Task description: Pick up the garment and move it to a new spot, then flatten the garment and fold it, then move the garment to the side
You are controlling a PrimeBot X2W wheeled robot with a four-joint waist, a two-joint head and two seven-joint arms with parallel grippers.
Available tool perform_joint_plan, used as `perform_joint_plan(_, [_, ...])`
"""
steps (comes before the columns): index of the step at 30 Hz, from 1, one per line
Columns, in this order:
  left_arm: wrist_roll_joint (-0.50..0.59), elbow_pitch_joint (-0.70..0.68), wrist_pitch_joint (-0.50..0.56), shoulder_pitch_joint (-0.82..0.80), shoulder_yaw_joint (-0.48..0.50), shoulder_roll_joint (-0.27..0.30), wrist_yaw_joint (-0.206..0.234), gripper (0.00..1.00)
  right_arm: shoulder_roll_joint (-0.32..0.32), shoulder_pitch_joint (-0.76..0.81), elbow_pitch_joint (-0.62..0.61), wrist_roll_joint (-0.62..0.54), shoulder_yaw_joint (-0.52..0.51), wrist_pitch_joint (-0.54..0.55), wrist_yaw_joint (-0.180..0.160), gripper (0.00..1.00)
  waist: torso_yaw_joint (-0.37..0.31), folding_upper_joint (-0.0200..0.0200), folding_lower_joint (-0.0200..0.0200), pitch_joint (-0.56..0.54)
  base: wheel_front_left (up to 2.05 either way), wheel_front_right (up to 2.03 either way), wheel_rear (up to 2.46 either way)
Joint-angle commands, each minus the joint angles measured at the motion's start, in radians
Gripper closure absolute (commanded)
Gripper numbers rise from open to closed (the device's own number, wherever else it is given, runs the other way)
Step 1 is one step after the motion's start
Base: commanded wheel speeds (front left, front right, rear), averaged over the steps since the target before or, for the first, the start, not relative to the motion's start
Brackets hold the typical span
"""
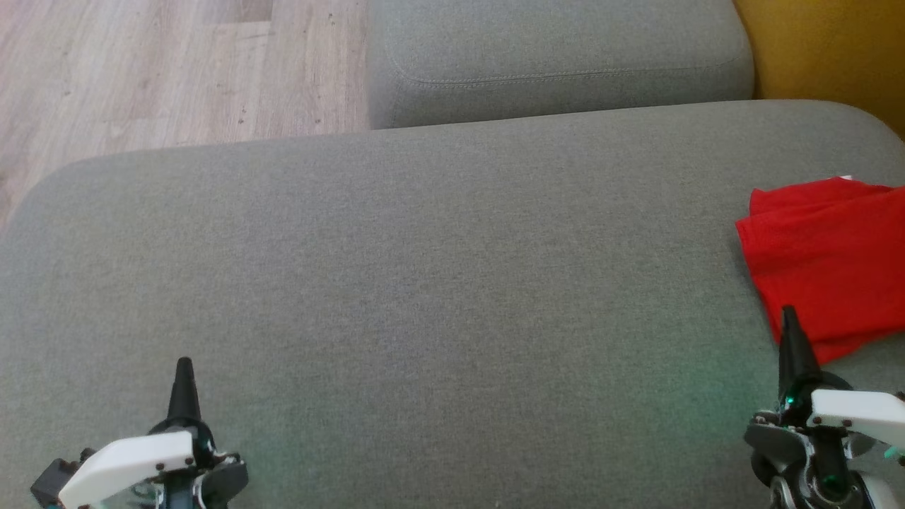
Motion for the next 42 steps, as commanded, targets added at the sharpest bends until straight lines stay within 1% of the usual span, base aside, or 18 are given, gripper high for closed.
perform_joint_plan(1, [-0.025, -0.024, 0.009, -0.061, 0.041, 0.011, -0.012, 1.00, -0.019, -0.053, -0.029, 0.031, 0.013, 0.010, -0.001, 1.00, -0.001, 0.0000, 0.0000, 0.001, 0.00, 0.00, 0.00])
perform_joint_plan(10, [-0.119, -0.014, 0.035, -0.081, 0.069, 0.009, -0.028, 1.00, -0.018, -0.076, -0.023, 0.131, 0.000, 0.035, -0.001, 1.00, -0.006, 0.0000, 0.0000, 0.006, 0.00, 0.00, 0.00])
perform_joint_plan(42, [-0.107, -0.013, 0.045, -0.082, 0.083, 0.000, -0.028, 1.00, -0.010, -0.077, -0.022, 0.122, -0.012, 0.044, -0.001, 1.00, -0.006, 0.0000, 0.0000, 0.006, 0.00, 0.00, 0.00])
